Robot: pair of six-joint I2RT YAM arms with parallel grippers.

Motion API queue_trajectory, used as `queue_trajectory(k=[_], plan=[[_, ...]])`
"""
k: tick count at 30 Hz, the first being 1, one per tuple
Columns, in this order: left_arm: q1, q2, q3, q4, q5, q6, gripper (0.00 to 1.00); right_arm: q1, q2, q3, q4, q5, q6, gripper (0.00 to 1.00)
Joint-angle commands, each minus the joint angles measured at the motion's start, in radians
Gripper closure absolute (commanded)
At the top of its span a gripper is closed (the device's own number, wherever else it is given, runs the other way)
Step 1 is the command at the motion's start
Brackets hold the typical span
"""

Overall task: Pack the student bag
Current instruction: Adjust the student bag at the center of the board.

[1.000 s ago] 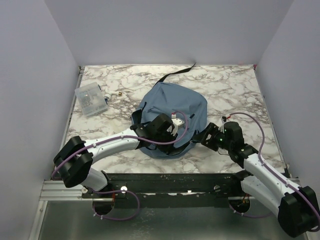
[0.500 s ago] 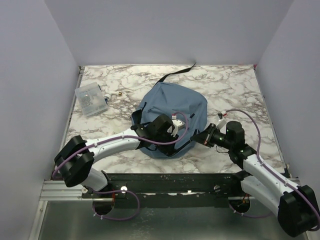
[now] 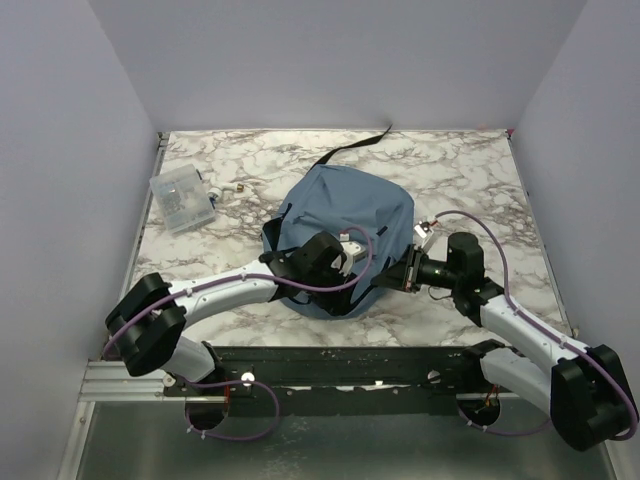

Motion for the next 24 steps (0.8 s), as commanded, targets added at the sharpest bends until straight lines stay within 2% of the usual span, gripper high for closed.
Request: queue_trajectory(k=[1, 7, 9, 11, 12, 14, 19, 24], plan=[[-0.011, -0.038, 0.028, -0.006, 0.027, -0.013, 0.42, 0.01, -0.016, -0.001, 0.137, -0.159, 0.099, 0.75], [-0.009, -0.122, 0.021, 0.01, 0.013, -0.048, 0.29, 0.012, -0.012, -0.001, 0.194, -0.193, 0.154, 0.56], [-0.009, -0.152, 0.015, 0.025, 0.035, -0.044, 0.27, 0.011, -0.022, 0.014, 0.196, -0.172, 0.16, 0.55], [-0.008, -0.171, 0.019, 0.03, 0.055, -0.041, 0.23, 0.011, -0.039, 0.073, 0.056, -0.083, 0.085, 0.48], [-0.007, -0.178, 0.02, 0.034, 0.065, -0.041, 0.16, 0.011, -0.044, 0.099, -0.027, -0.04, 0.041, 0.42], [-0.006, -0.191, 0.016, 0.052, 0.08, -0.045, 0.11, 0.009, -0.048, 0.127, -0.069, 0.019, 0.008, 0.37], [-0.006, -0.177, 0.027, 0.095, 0.125, -0.133, 0.13, -0.026, -0.068, 0.188, -0.188, 0.177, -0.014, 0.29], [-0.004, -0.045, 0.109, 0.115, 0.219, -0.231, 0.18, -0.077, -0.071, 0.24, -0.367, 0.351, -0.06, 0.27]])
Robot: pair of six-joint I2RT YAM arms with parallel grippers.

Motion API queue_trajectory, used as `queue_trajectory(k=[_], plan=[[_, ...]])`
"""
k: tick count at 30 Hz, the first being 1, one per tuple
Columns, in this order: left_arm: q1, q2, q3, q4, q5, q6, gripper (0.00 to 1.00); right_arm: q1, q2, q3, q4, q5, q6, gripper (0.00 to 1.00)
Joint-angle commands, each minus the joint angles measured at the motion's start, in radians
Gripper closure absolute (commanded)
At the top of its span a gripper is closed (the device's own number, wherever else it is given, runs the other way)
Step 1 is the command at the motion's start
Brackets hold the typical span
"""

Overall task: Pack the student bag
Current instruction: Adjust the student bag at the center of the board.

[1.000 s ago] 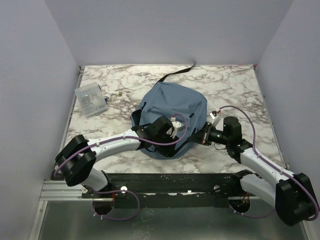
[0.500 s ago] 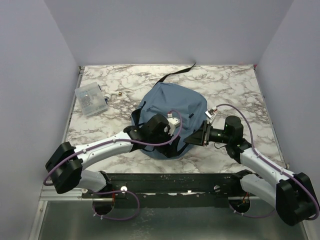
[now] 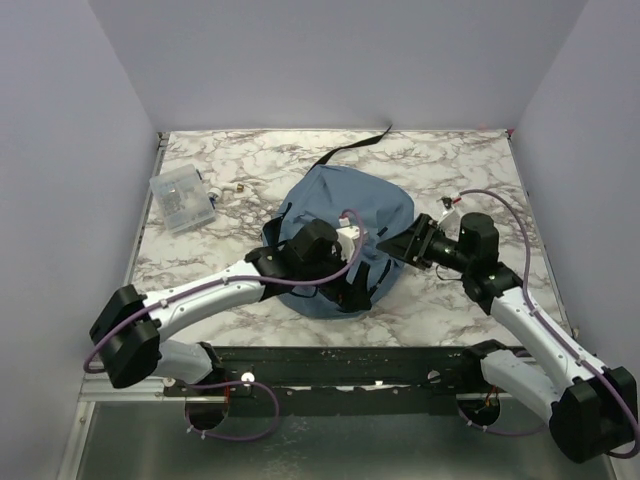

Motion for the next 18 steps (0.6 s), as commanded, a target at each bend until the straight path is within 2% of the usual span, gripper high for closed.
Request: queue_trajectory(k=[1, 3, 7, 13, 18], plan=[[-0.002, 0.127, 0.097, 0.047, 0.12, -0.122, 0.18, -0.055, -0.002, 0.051, -0.211, 0.192, -0.064, 0.27], [-0.001, 0.181, 0.127, 0.041, 0.135, -0.166, 0.2, -0.076, 0.008, 0.054, -0.255, 0.244, -0.067, 0.27], [0.0, 0.268, 0.187, 0.006, 0.144, -0.239, 0.34, -0.083, 0.039, 0.037, -0.318, 0.362, -0.062, 0.27], [0.007, 0.312, 0.223, 0.001, 0.117, -0.259, 0.41, -0.083, 0.031, 0.018, -0.297, 0.384, -0.096, 0.27], [0.019, 0.363, 0.265, -0.012, 0.119, -0.253, 0.55, -0.083, 0.056, 0.017, -0.287, 0.359, -0.124, 0.27]])
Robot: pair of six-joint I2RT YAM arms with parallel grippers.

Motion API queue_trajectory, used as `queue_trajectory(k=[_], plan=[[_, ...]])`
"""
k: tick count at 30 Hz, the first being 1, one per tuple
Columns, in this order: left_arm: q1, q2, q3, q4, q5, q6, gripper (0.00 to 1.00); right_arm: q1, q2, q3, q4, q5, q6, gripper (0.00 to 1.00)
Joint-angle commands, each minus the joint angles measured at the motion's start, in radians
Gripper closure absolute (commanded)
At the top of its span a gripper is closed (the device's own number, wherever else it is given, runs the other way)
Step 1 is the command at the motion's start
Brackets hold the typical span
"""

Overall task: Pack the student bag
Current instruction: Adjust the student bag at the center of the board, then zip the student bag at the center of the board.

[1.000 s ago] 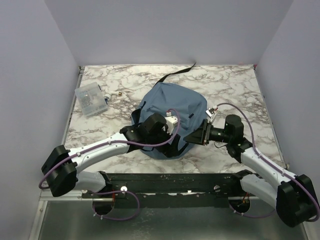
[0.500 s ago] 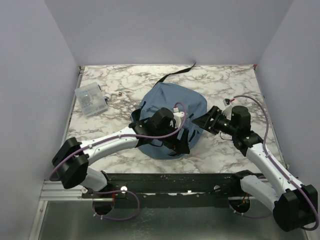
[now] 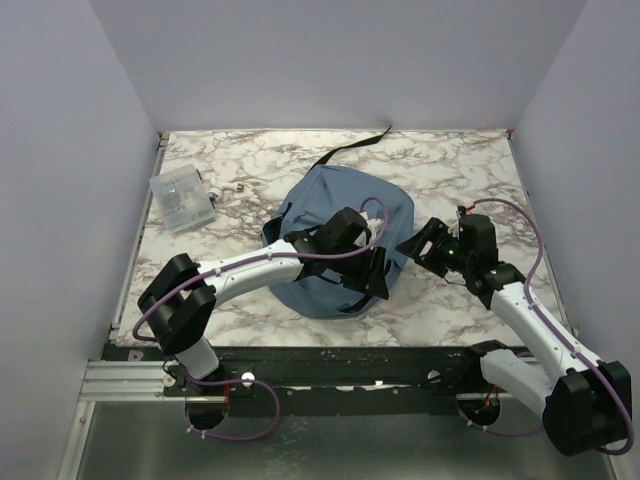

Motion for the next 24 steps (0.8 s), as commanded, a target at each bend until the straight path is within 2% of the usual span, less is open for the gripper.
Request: queue_trajectory(k=[1, 5, 7, 11, 15, 20, 22, 24], plan=[[0.012, 0.048, 0.06, -0.019, 0.013, -0.011, 0.58, -0.003, 0.026, -0.009, -0.007, -0.009, -0.047, 0.27], [0.015, 0.062, 0.071, -0.029, 0.001, 0.001, 0.69, -0.002, 0.059, -0.031, 0.026, -0.1, -0.068, 0.27], [0.017, 0.064, 0.075, -0.045, -0.007, 0.012, 0.7, -0.003, 0.064, -0.035, 0.028, -0.105, -0.079, 0.27], [0.021, 0.063, 0.073, -0.068, -0.034, 0.029, 0.6, -0.003, 0.058, -0.036, 0.032, -0.105, -0.09, 0.27], [0.022, 0.062, 0.07, -0.067, -0.03, 0.027, 0.44, -0.003, 0.063, -0.051, 0.069, -0.176, -0.075, 0.31], [0.021, 0.032, 0.056, -0.047, -0.02, 0.017, 0.31, -0.003, 0.046, -0.106, 0.118, -0.273, -0.025, 0.47], [0.022, 0.031, 0.06, -0.041, -0.005, 0.012, 0.29, -0.003, 0.044, -0.131, 0.155, -0.311, 0.005, 0.59], [0.022, 0.037, 0.065, -0.039, 0.005, 0.006, 0.29, -0.003, 0.044, -0.149, 0.18, -0.337, 0.024, 0.65]])
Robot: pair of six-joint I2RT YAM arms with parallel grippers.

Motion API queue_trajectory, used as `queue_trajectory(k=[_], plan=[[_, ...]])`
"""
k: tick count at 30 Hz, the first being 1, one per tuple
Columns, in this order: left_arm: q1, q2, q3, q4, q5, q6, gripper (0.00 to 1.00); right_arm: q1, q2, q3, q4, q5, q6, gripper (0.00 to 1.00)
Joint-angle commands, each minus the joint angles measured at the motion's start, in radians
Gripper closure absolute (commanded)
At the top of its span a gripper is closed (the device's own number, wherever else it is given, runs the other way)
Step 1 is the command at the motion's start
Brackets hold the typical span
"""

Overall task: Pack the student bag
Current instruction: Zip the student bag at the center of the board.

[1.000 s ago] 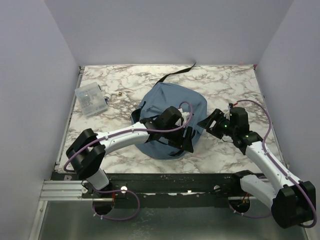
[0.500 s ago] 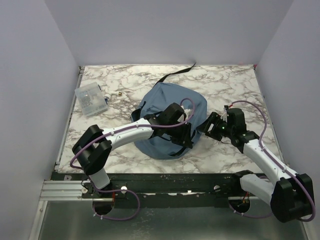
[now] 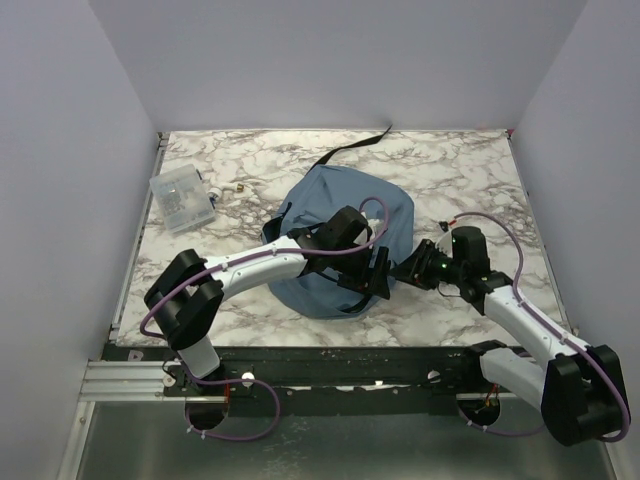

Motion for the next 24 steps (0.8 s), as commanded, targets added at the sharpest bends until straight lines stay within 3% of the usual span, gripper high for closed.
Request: queue_trajectory(k=[1, 7, 15, 19, 21, 24], plan=[[0.003, -0.013, 0.02, 0.013, 0.013, -0.005, 0.3, -0.002, -0.015, -0.044, 0.084, -0.106, 0.054, 0.66], [0.003, 0.017, 0.019, 0.013, 0.004, -0.013, 0.54, -0.004, -0.029, -0.047, 0.067, -0.064, 0.053, 0.66], [0.001, 0.022, 0.032, -0.002, -0.022, 0.006, 0.67, -0.003, -0.005, -0.039, 0.083, -0.047, 0.05, 0.66], [0.002, 0.018, 0.043, -0.014, -0.04, 0.022, 0.86, -0.003, 0.01, -0.049, 0.093, -0.051, 0.048, 0.66], [0.002, 0.012, 0.045, -0.02, -0.045, 0.032, 1.0, -0.003, -0.002, -0.056, 0.094, -0.058, 0.046, 0.62], [0.0, -0.005, 0.039, -0.025, -0.059, 0.049, 1.0, -0.002, -0.027, -0.074, 0.109, -0.04, 0.038, 0.51]])
